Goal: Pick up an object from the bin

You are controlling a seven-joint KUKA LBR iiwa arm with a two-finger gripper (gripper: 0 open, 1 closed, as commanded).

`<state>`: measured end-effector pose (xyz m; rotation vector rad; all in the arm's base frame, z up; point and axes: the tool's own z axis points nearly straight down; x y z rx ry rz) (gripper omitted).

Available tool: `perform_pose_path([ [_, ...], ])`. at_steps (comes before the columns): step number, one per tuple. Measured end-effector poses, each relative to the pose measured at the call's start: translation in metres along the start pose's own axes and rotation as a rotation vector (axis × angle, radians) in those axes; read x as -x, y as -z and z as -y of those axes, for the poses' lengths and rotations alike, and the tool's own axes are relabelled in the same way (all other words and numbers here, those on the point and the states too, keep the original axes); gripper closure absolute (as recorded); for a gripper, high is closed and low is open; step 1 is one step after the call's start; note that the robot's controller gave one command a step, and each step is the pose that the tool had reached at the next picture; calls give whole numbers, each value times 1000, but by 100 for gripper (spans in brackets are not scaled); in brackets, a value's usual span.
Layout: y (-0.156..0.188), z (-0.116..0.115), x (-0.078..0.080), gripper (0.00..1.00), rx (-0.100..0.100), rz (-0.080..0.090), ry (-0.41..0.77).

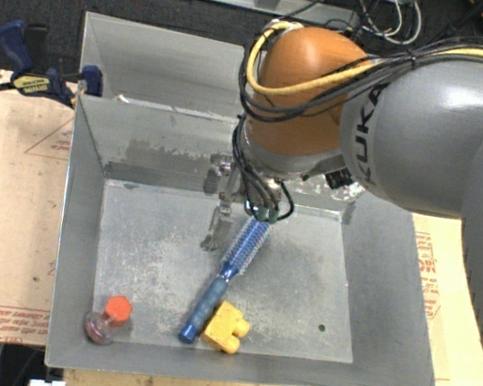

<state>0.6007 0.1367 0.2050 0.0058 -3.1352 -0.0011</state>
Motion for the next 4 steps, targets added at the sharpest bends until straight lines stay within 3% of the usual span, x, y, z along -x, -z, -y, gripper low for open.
perform_pose_path([
  [1,-138,82,-26,0,-1,2,390],
  [2,-104,63,-8,0,-2,13,513],
  [3,-105,78,0,0,-3,10,680],
  [4,-135,87,12,0,-2,8,825],
])
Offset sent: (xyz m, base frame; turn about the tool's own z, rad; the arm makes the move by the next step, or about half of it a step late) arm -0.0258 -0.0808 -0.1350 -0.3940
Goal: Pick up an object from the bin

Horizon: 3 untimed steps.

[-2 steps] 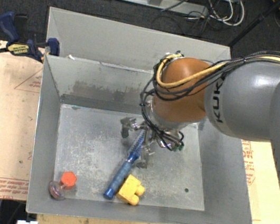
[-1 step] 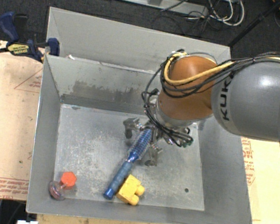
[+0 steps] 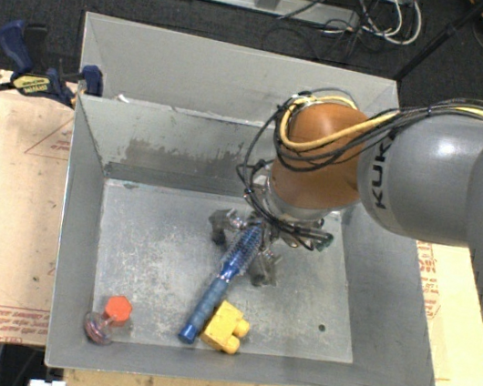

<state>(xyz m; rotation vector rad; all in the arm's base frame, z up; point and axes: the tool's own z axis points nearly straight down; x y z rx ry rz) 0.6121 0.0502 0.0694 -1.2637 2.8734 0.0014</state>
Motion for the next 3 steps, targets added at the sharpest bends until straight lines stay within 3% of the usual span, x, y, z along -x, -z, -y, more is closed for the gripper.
perform_pose_path([
  [1,0,0,1,0,1,1,-4],
  [2,0,0,1,100,2,0,-4],
  [3,108,0,3,100,-6,6,-7],
])
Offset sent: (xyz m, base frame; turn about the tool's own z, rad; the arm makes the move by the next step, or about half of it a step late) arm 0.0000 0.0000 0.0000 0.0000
